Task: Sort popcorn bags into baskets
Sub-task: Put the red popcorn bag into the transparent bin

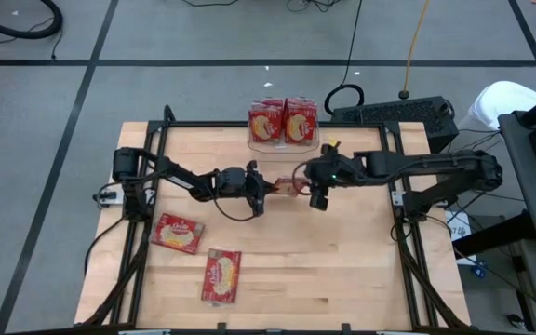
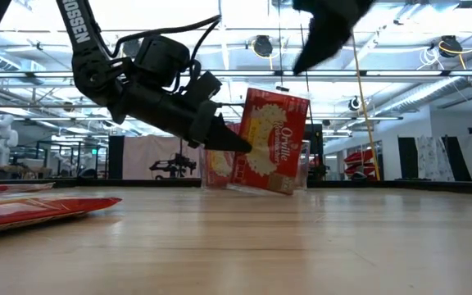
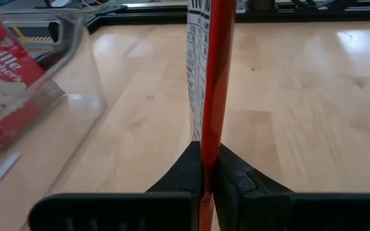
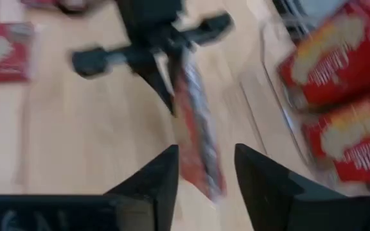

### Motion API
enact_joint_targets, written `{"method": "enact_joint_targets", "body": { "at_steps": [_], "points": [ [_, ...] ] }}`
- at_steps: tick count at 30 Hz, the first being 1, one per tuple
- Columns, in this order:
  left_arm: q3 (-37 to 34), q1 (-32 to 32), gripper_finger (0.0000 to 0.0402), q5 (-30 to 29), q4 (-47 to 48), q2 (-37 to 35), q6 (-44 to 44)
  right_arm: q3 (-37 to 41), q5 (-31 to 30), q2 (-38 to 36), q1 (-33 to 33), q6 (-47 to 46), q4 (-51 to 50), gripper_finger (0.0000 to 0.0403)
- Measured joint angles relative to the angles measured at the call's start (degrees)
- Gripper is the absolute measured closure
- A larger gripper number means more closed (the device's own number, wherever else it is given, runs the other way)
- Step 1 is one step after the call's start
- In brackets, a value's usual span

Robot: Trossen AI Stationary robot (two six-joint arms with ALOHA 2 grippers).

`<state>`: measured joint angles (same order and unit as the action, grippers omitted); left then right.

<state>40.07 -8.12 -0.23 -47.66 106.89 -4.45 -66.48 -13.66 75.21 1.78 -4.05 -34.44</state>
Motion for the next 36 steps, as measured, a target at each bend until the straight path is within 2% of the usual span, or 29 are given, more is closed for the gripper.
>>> {"method": "enact_joint_targets", "body": {
  "at_steps": [6, 10, 14, 20, 26, 29, 33, 36],
  "points": [
    [-0.01, -0.2, 0.037, 0.03, 0.01, 0.0, 0.1, -11.87, 0.23, 8.84, -0.18, 7.59, -3.47, 0.0211],
    [-0.02, -0.17, 0.0379, 0.15, 0.27, -0.01, 0.22, -17.72, -0.13, 15.37, 0.48, 7.91, -8.93, 0.0188],
    [-0.02, -0.17, 0.0381, 0.15, 0.78, -0.04, 0.24, -19.3, -1.3, 18.87, 1.6, 6.53, -14.72, 0.0177],
    [-0.02, -0.17, 0.0373, 0.15, 0.81, -0.07, 0.19, -19.3, -1.19, 20.91, 3.09, 8.38, -16.6, 0.0182],
    [-0.01, -0.17, 0.0379, 0.1, 0.79, -0.07, -0.15, -18.55, 1.9, 21.24, 4.36, 9.92, -15.15, 0.023],
    [-0.02, -0.22, 0.0373, 0.0, 0.79, -0.07, -0.41, -18.13, 2.14, 21.25, 4.79, 10.6, -14.66, 0.0277],
    [-0.02, -0.15, 0.0369, 0.07, 0.74, -0.07, -1.07, -18.1, 7.83, 21.25, 5.52, 11.27, -14.5, 0.0344],
    [-0.04, -0.15, 0.0368, 0.06, 0.74, -0.07, -0.81, -18.07, 9.25, 21.25, 5.7, 12.2, -14.29, 0.0386]
  ]
}}
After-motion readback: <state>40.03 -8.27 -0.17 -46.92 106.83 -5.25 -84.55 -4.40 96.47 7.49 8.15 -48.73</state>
